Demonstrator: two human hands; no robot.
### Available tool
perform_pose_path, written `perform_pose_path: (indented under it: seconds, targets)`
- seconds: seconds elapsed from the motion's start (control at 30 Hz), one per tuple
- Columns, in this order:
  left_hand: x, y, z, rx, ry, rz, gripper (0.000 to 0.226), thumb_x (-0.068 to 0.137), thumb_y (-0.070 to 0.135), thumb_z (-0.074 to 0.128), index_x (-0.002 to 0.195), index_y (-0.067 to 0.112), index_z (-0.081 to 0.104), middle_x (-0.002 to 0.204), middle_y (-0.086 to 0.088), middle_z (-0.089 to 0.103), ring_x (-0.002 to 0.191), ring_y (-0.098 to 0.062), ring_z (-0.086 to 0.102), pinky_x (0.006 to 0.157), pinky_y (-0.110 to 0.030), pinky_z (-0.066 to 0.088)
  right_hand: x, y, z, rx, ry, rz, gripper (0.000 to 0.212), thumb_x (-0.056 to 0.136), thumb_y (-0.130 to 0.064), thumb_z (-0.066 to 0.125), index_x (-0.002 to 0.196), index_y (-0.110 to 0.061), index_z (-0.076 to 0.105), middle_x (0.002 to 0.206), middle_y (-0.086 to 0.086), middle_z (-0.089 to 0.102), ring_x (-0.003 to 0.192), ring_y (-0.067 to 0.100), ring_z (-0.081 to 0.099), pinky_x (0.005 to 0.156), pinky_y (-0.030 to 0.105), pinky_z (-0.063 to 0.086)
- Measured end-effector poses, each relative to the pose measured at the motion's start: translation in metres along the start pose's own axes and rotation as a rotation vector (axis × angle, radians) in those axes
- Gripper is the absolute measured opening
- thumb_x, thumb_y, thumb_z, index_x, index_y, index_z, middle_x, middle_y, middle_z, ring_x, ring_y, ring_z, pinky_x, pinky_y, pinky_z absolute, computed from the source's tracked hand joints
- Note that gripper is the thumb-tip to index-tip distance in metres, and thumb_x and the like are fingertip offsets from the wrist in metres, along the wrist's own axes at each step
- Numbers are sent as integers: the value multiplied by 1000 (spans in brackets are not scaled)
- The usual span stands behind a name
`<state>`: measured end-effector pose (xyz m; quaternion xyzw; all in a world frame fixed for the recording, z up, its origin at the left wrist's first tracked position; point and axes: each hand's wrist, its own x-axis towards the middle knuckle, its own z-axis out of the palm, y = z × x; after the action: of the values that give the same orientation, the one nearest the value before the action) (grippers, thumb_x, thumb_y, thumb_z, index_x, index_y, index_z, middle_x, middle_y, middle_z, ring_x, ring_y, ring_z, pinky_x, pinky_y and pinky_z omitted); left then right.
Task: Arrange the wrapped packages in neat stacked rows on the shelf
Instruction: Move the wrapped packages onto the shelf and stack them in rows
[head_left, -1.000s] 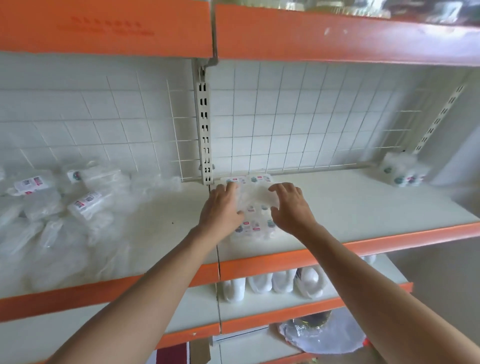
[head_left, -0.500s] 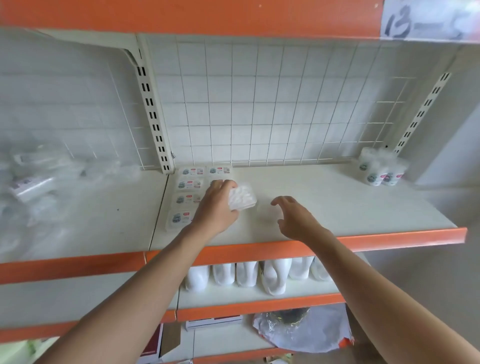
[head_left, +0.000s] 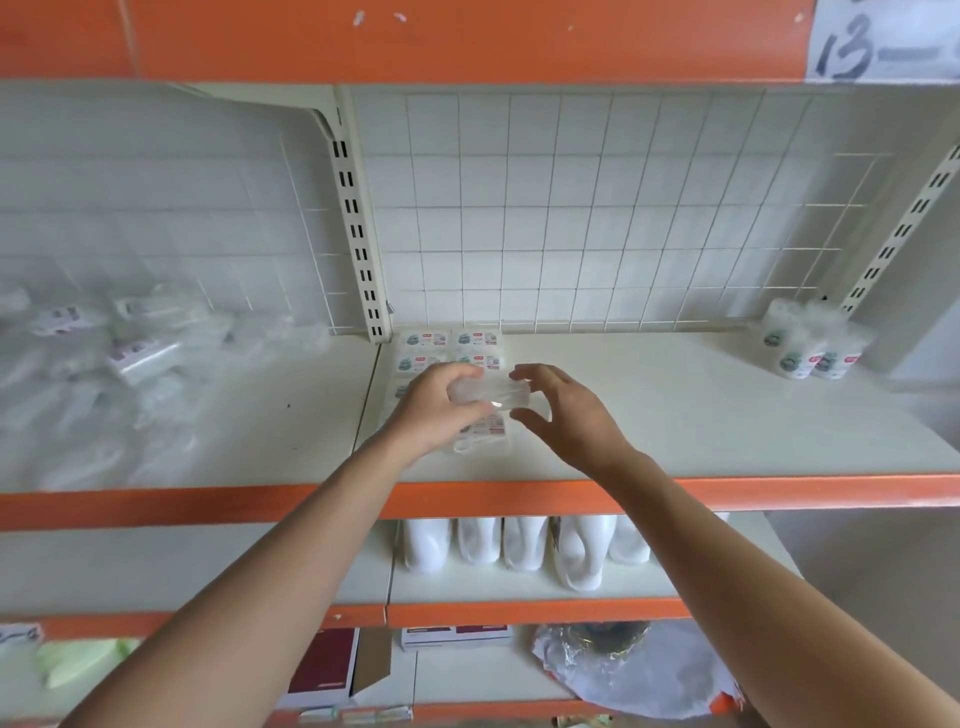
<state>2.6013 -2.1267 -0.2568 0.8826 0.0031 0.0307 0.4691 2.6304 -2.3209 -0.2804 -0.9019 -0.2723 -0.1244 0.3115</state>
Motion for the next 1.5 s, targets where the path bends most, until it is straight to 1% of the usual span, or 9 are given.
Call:
perform_pose_path:
  seconds: [0.1,0.23,0.37,0.57,0.77,0.83,0.97,1.3,1.5]
  targets:
    - [-5,-5,-12,-86,22,-21,33,91,32,62,123,24,61,123,12,52,111,-11,56,97,-29,45,5,-11,8,130,0,93,35,89,-32,66,120,-18,59,107,-5,65,96,8,62,84,25,48]
    - [-10,-14,-25,-339,9,-152,24,100,32,48,112,14,58,110,-8,66,76,-26,72,70,-38,59,11,-24,16,227,-23,233,30,93,-35,61,119,-20,57,84,-6,66,71,2,61,69,19,43]
    - [-13,-26,-35,-341,-18,-140,21,101,23,47,116,10,55,107,-13,65,68,-25,71,59,-32,59,14,-35,24,251,-42,272,22,97,-30,55,117,-23,58,71,-5,64,57,-3,59,63,17,46]
    - [-15,-44,-48,-308,-11,-106,36,95,6,52,130,9,51,104,-11,69,72,-17,69,66,-26,58,19,-50,37,251,-71,312,18,97,-33,54,110,-21,57,81,2,69,75,19,65,76,43,55]
    - [-12,-48,-62,-245,-6,-28,30,98,16,50,126,18,62,117,0,66,91,-5,60,74,-19,47,24,-68,41,270,-78,256,18,91,-28,64,106,-18,60,100,-8,64,83,10,63,77,24,49]
    - [-13,-46,-68,-229,-14,6,29,100,20,48,125,22,63,121,7,63,106,-5,57,79,-16,43,27,-75,41,395,-106,233,29,90,-24,67,116,-26,55,99,-7,63,78,10,62,75,26,53]
    - [-13,-49,-72,-266,-7,29,29,100,25,51,126,29,60,119,5,64,101,-6,60,78,-18,46,31,-83,40,563,-245,236,50,89,-14,68,128,-38,47,96,1,57,69,12,63,75,34,58]
    - [-30,-73,-56,89,-8,103,82,65,30,88,135,25,45,122,2,40,114,-11,46,99,-24,39,26,-84,54,843,-124,571,41,86,-9,70,121,-3,50,80,20,68,71,29,68,77,44,60]
    - [-33,-77,-64,84,-63,92,70,73,18,78,134,22,45,122,1,49,104,-12,56,94,-30,48,19,-73,53,414,-168,405,50,79,-31,78,119,-14,54,111,3,62,84,21,66,78,35,57]
